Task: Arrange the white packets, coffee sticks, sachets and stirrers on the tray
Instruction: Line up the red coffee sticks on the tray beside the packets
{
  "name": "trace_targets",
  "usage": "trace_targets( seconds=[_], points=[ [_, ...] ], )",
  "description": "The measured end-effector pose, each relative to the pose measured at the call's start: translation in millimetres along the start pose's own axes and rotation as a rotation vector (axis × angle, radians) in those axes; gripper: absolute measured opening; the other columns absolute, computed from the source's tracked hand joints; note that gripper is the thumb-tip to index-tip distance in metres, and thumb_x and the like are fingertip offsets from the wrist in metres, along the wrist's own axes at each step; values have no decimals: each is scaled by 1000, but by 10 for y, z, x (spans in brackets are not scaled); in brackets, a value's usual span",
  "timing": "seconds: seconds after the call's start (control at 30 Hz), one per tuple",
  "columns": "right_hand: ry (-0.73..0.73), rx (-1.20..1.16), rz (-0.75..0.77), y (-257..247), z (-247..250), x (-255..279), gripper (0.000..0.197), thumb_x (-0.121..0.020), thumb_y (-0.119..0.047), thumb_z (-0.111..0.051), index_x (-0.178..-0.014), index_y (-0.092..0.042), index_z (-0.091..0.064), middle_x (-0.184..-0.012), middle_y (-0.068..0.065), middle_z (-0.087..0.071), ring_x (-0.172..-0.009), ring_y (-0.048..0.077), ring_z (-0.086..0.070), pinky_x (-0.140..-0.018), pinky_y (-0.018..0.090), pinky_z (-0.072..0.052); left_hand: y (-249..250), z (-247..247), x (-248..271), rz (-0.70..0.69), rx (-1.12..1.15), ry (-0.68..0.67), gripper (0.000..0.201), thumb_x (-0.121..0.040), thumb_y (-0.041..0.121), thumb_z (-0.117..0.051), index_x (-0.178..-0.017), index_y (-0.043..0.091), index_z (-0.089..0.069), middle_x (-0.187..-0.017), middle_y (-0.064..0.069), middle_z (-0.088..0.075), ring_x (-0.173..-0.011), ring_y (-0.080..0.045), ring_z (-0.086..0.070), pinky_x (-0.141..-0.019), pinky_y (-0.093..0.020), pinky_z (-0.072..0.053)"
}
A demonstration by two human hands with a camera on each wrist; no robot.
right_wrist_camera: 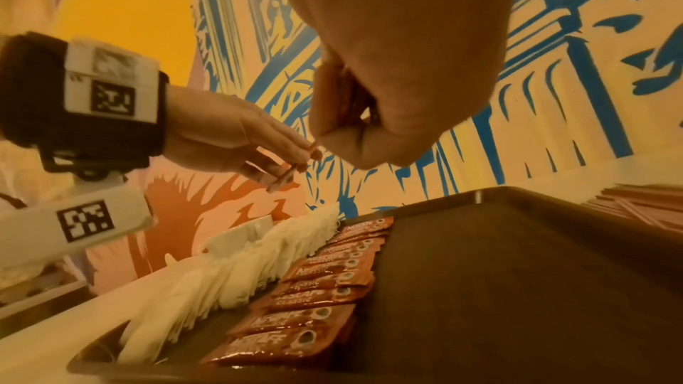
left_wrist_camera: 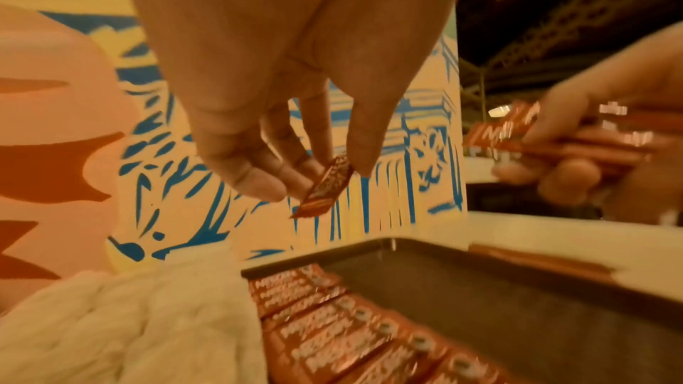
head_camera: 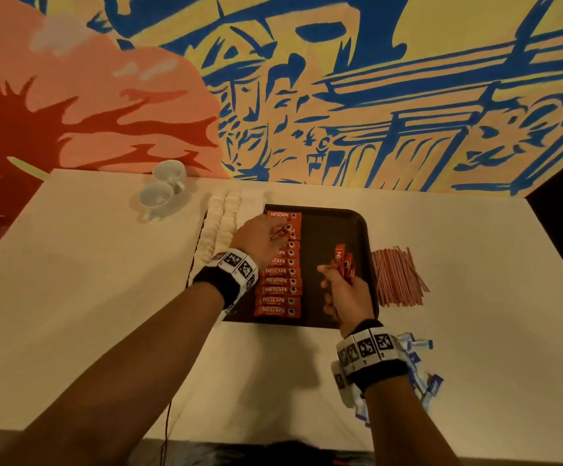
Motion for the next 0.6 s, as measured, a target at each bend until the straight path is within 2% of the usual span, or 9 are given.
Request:
trace_targets(
  seconds=[0.13, 0.2, 0.3, 0.47, 0.6],
  points=[
    [28, 4, -20, 9, 50, -156, 17, -92, -32, -72, -100, -17, -71, -73, -4, -60, -54, 8, -49, -47, 22, -38, -38, -273, -279, -37, -152, -140, 40, -91, 30, -71, -129, 27, -59, -125, 3, -66, -113, -19, -62, -99, -36, -50],
    [42, 12, -33, -8, 70, -225, 18, -93, -33, -72, -103, -17, -71, -76, -3, -61, -58, 9, -50, -49, 24, -38, -59, -391, -396, -69, -279, -201, 34, -92, 32, -70, -124, 27, -62, -127, 3, -64, -116, -19, -60, -102, -39, -47],
    [39, 29, -39, -35, 66, -309, 22, -93, -33, -71, -107, -16, -71, -79, -2, -61, -58, 9, -50, -45, 21, -38, -114, -537, -495, -90, -439, -291, 31, -93, 34, -66, -123, 26, -62, -128, 0, -62, -119, -22, -57, -104, -42, -43],
    [21, 57, -49, -47, 25, -401, 23, -93, -36, -72, -104, -16, -71, -77, -2, -63, -57, 8, -52, -44, 21, -40, -197, -679, -553, -114, -531, -327, 33, -93, 30, -65, -125, 26, -62, -128, 0, -63, -120, -22, -56, -108, -43, -33],
    [-51, 52, -70, -89, 20, -383, 24, -93, -35, -72, -106, -15, -72, -76, -3, -62, -57, 8, -51, -44, 21, -39, -164, -619, -565, -112, -502, -333, 41, -93, 31, -66, -133, 28, -58, -134, -1, -59, -127, -23, -52, -109, -44, -33]
  ],
)
Point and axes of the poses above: each hand's wrist, its own x-axis away from the middle knuckle, its own z-axis out of the back of the hand, y = z × x, the point moved 4 cm from there along -x, towards the middle knuckle
